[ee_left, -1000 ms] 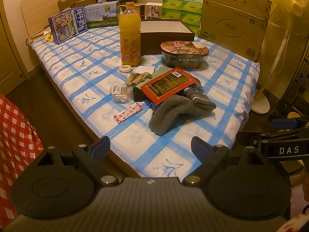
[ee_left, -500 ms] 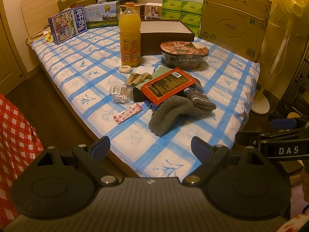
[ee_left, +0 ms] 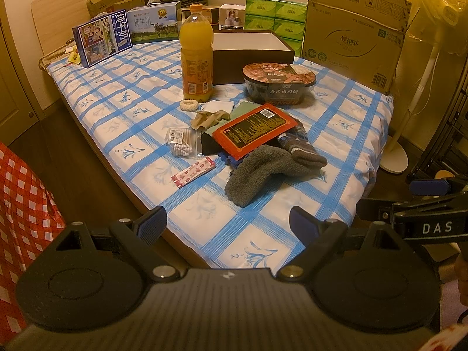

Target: Organize soft objects

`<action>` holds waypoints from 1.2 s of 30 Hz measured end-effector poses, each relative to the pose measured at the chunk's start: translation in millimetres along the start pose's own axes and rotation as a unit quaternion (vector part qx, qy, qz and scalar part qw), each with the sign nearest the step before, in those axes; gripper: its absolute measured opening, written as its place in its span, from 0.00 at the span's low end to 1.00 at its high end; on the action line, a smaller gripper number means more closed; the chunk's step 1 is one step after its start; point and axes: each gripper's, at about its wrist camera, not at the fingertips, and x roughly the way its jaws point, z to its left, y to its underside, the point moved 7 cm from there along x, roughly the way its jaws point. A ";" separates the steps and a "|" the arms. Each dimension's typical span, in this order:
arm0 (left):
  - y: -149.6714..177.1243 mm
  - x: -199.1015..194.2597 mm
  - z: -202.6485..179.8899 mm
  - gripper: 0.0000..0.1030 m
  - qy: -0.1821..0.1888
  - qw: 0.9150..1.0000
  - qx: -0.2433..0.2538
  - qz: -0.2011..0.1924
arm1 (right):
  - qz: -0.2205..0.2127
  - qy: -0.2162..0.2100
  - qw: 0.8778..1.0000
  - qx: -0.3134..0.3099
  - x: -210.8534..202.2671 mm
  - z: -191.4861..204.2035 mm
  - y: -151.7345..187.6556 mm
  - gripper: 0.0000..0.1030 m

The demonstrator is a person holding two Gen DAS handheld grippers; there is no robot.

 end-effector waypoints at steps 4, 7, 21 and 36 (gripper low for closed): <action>0.1 0.1 0.0 0.87 0.000 1.000 0.000 0.000 | 0.000 0.000 1.000 0.000 -0.2 0.0 -0.2 1.00; 0.0 0.2 0.0 0.87 0.000 1.000 0.000 0.000 | 0.000 0.000 1.000 0.000 -0.2 0.1 -0.2 1.00; -0.1 0.0 0.0 0.87 0.000 1.000 0.000 0.000 | -0.001 0.000 1.000 0.000 0.5 0.2 -1.2 1.00; 0.3 0.4 0.7 0.87 -0.002 1.000 -0.001 0.002 | 0.000 -0.001 1.000 0.000 5.9 -1.4 -4.2 1.00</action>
